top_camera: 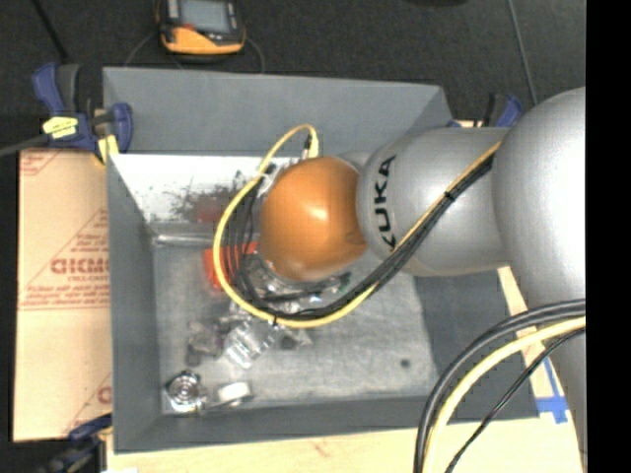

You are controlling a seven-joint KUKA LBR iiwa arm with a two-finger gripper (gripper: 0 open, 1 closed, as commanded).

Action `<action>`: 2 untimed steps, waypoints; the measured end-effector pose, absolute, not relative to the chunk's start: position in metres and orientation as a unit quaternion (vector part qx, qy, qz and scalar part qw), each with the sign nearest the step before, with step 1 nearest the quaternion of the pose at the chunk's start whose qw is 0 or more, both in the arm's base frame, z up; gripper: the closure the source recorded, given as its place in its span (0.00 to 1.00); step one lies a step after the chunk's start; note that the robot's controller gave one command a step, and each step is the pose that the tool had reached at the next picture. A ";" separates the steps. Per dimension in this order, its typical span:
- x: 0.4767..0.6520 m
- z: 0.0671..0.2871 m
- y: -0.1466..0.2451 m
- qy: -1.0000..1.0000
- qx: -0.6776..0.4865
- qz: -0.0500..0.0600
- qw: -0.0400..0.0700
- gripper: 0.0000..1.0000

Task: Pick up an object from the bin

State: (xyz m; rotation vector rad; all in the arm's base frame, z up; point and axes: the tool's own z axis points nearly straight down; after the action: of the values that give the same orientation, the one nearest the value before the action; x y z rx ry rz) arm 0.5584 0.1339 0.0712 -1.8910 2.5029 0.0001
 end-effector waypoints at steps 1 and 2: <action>0.559 0.072 0.134 0.799 -0.601 0.001 0.003 1.00; 0.561 0.160 0.134 0.801 -0.599 -0.002 0.004 1.00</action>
Offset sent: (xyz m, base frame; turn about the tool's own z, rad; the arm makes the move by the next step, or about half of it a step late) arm 0.0000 0.0000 0.0000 0.0000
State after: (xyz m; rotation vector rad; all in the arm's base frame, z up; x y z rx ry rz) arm 0.5608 0.1336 0.1603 -1.8777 2.5096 -0.0048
